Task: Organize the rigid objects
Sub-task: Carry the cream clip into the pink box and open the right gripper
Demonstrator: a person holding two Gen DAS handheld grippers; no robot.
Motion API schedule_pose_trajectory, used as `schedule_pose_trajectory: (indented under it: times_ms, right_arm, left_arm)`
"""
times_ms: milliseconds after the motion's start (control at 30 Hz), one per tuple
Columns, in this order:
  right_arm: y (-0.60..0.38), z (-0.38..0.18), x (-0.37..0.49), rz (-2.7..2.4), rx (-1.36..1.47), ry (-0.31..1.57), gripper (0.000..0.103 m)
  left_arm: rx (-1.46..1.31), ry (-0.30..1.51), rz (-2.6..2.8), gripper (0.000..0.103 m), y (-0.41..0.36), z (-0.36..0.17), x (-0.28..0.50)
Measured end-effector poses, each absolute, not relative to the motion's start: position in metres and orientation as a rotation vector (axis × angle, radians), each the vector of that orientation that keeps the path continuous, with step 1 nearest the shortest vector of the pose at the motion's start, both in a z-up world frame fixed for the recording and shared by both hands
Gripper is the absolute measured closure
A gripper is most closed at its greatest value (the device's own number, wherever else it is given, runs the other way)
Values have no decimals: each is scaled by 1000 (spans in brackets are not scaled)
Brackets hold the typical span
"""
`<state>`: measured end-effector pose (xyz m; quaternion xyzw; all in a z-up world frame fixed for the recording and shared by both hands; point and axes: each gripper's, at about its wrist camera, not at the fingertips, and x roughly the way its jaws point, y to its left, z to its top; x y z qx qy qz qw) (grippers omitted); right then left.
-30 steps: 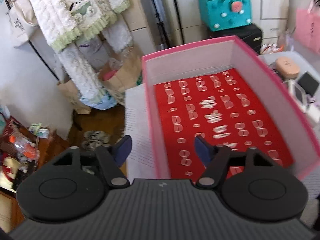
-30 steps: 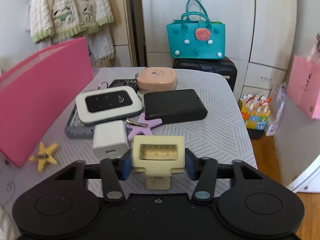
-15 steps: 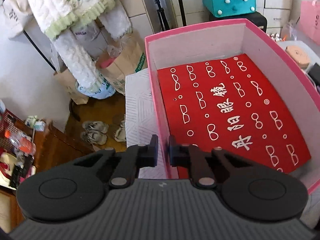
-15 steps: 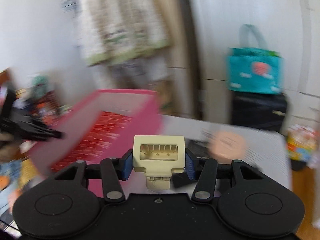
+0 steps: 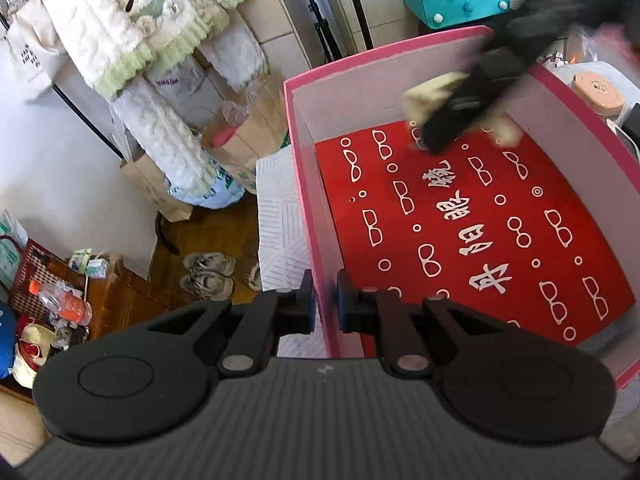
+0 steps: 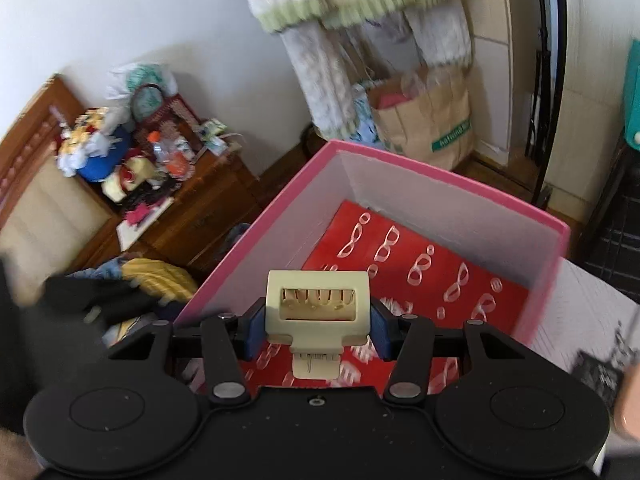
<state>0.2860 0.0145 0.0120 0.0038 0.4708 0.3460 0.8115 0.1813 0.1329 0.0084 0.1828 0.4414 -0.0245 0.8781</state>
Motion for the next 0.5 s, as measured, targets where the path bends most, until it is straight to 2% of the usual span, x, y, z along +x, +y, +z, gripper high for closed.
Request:
schedule_pose_trajectory:
  times_ms: [167, 500]
  right_arm:
    - [43, -15, 321, 720, 2, 1080, 47]
    - [88, -57, 360, 637, -126, 1101, 46]
  left_arm:
    - [348, 861, -72, 96, 141, 16, 174]
    - [328, 900, -65, 96, 142, 14, 180]
